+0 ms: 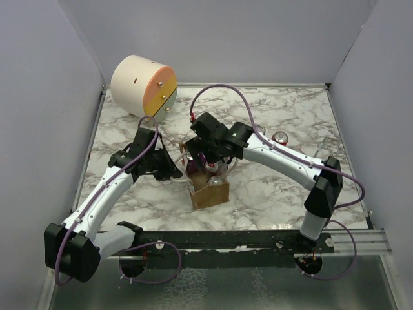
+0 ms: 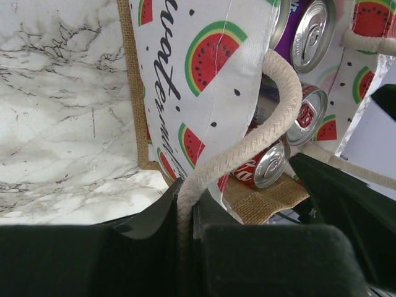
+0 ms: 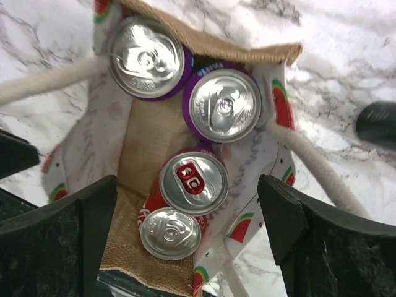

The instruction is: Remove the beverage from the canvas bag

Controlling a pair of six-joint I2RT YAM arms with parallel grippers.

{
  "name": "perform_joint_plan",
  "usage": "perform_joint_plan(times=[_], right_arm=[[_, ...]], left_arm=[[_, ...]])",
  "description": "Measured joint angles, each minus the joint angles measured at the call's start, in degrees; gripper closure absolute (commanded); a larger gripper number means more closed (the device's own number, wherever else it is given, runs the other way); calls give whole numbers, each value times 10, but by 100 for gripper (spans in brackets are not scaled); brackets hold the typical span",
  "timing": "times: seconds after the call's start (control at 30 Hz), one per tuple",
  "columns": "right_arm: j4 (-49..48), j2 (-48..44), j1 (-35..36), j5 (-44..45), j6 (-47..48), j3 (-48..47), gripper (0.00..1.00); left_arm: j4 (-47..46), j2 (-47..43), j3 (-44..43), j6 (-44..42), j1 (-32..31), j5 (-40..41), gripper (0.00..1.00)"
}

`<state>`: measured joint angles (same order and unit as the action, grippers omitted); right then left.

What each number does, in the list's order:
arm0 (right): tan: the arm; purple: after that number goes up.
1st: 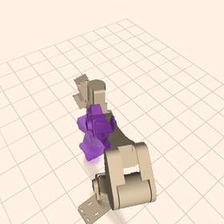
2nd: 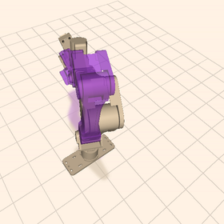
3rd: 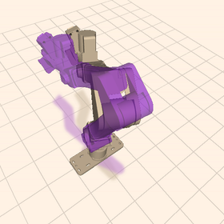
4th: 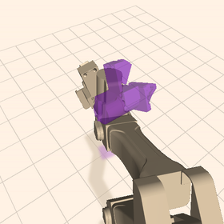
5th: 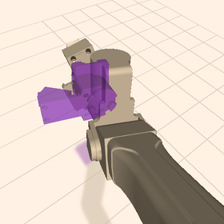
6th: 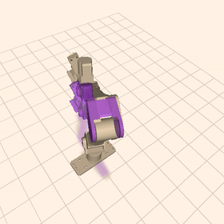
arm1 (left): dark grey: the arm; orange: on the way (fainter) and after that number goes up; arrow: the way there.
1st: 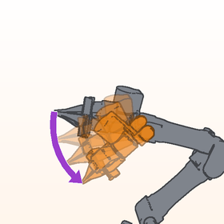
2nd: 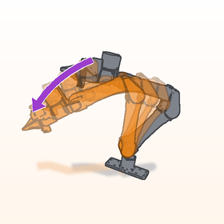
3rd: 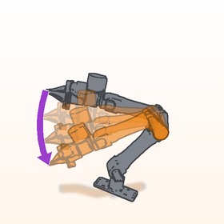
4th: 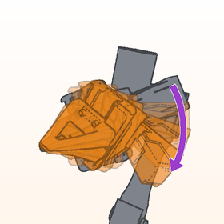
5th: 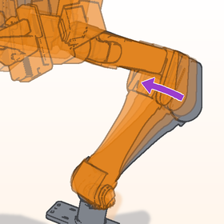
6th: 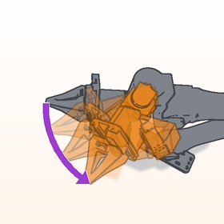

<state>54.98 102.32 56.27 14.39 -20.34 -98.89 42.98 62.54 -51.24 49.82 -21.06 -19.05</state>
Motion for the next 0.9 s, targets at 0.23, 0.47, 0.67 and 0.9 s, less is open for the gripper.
perform_joint_plan(times=[0.23,0.47,0.67,0.9], right_arm=[[6,10,0,-6,-40,48,4],[0,49,0,-8,-66,65,10],[-15,67,0,-19,-85,68,14],[-29,70,0,-18,-101,87,26]], left_arm=[[0,-6,2,8,0,0,100],[0,-9,9,10,0,0,100],[0,-38,37,20,1,-1,100],[-3,-54,49,30,1,-7,100]])
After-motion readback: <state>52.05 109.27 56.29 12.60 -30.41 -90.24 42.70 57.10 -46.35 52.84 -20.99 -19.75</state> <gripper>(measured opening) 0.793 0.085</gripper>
